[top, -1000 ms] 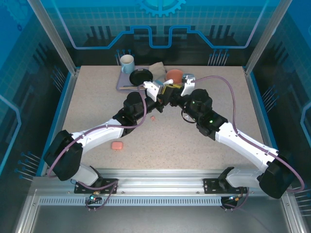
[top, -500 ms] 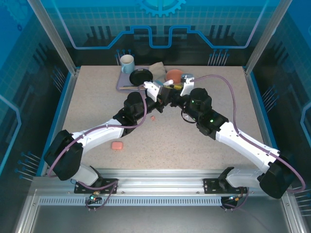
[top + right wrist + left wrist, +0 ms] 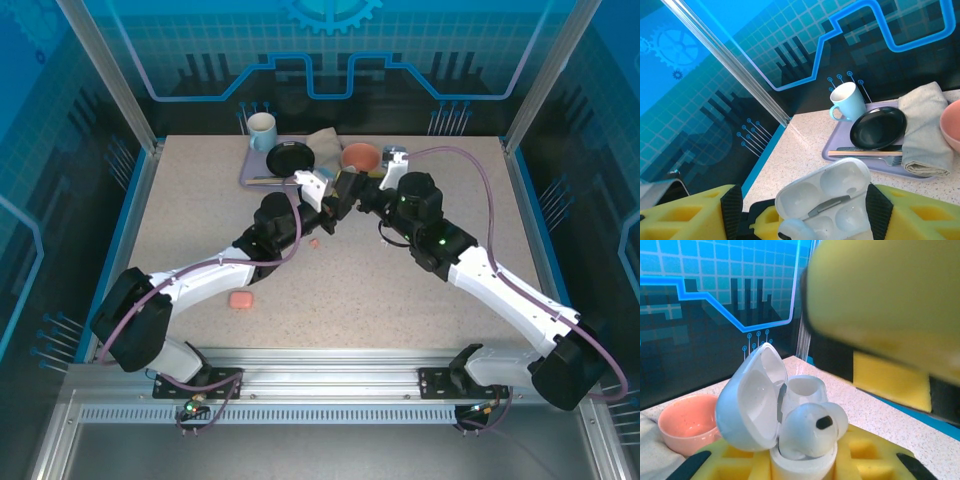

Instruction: Insert the wireless bluetooth earbuds into the charging case

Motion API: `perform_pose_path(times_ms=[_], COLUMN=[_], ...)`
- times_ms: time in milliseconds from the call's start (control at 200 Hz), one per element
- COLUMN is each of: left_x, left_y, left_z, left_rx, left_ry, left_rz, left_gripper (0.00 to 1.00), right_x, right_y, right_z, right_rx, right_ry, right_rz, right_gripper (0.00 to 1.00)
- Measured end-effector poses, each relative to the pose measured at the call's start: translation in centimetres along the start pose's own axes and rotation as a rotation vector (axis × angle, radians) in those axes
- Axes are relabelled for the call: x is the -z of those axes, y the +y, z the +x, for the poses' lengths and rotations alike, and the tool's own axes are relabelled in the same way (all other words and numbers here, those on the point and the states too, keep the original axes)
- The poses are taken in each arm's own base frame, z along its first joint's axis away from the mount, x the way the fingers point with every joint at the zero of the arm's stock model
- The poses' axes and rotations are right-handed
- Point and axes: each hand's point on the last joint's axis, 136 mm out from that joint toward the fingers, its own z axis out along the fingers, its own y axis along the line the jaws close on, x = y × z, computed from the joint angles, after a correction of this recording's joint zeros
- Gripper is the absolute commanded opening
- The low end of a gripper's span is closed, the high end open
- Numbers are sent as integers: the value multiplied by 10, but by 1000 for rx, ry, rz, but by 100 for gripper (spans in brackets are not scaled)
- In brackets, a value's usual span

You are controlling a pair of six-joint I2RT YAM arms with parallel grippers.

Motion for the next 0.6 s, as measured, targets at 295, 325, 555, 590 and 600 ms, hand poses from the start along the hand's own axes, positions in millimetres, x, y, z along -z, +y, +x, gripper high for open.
perform_pose_path(times_ms=[295,325,555,590,600], left_x=[3,4,21,25,26], left_y=[-3,-4,-16,-16,-16], left_z=[14,16,28,29,29], left_rx=[-4,-11,-76,-80,-80], left_ry=[28,31,49,51,51], left_rz=[23,29,108,119,121], left_gripper=[0,0,0,0,0], right_x=[2,4,33,37,39], right_y=[-4,-5,-30,-32,-33], right_z=[-3,-5,-24,-27,-28], right_rx=[-65,-72,-131,-135,-135], right_ry=[10,10,10,16,19], right_rz=[-10,-7,82,98,103], right_gripper=[73,73,73,73,73])
